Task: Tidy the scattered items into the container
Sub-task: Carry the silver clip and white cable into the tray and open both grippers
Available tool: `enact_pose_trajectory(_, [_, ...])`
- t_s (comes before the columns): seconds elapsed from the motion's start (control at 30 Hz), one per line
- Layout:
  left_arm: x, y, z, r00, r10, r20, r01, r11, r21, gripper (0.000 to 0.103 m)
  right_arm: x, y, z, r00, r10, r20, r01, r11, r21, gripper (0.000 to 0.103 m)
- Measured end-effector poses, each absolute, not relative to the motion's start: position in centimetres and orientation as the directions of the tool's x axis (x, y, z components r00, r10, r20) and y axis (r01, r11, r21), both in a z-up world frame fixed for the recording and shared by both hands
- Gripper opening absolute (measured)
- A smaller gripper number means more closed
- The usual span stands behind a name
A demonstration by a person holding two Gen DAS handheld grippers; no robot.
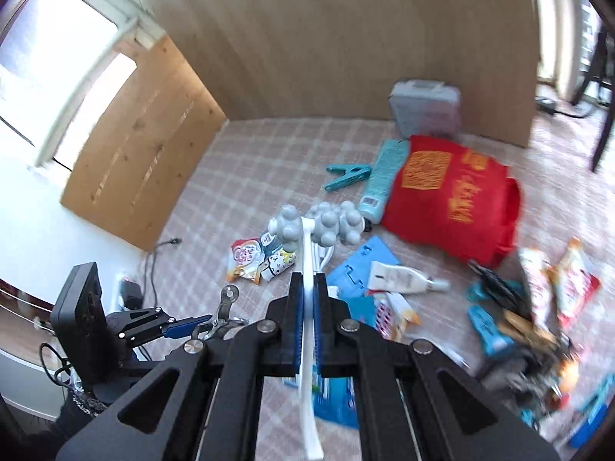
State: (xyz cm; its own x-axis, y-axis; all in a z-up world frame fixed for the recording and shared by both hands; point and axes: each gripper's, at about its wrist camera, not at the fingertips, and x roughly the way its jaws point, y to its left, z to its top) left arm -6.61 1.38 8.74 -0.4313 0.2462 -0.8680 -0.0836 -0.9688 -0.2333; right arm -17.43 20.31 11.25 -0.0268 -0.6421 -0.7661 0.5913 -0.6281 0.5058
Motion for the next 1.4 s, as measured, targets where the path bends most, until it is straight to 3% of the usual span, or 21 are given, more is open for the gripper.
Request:
enact_pose_trajectory(0.27, [-7.8, 6.7, 12.7, -0.479, 0.321, -0.817, -0.208, -0.946, -0.249, 0.026, -16.2, 30.9, 16.5, -0.195, -0.724, -0.661, 0.495, -0.655, 0.571, 0.005])
enact_pose_trajectory(0.47, [-10.5, 15.1, 14.7, -0.461, 0.411, -0.786, -0.362, -0.896, -0.256, 0.026, -14.8, 41.1, 20.8, -0.345, -0.687, -0.64, 0.439, -0.721, 0.536, 0.004])
enact_pose_trajectory(0.77, [-13.9, 28.3, 16.8, -0.393, 0.529, -0.752, -0.522, -0.802, -0.292, 0.026, -13.6, 57.0, 24.2, -0.523, -0.494, -0.694, 0.24, -0.867, 0.436, 0.004])
enact_pose_trajectory(1.2, [-16.5, 44.9, 19.5, -0.326, 0.616, -0.717, -0.694, -0.671, -0.261, 0.026, -15.4, 68.8, 22.1, -0.55, -0.313, -0.774, 0.021, -0.932, 0.362, 0.005])
enact_pose_trajectory(1.27, [-16.9, 46.9, 20.0, -0.357, 0.6, -0.716, -0.703, -0.678, -0.217, 0.052, -16.4, 68.8, 21.4, -0.535, -0.314, -0.785, 0.031, -0.935, 0.353, 0.007])
enact_pose_trajectory(1.3, [-17.1, 47.7, 20.2, -0.39, 0.575, -0.719, -0.7, -0.693, -0.174, 0.079, -16.8, 68.9, 21.1, -0.529, -0.297, -0.795, 0.018, -0.941, 0.339, 0.01])
enact_pose_trajectory(1.37, [-17.1, 48.3, 20.6, -0.44, 0.555, -0.706, -0.699, -0.705, -0.119, 0.081, -17.2, 69.7, 20.7, -0.539, -0.204, -0.817, -0.057, -0.959, 0.277, 0.035])
enact_pose_trajectory(1.4, [-17.1, 48.2, 20.8, -0.449, 0.549, -0.705, -0.696, -0.71, -0.109, 0.079, -17.1, 70.1, 20.7, -0.55, -0.172, -0.817, -0.078, -0.964, 0.255, 0.038])
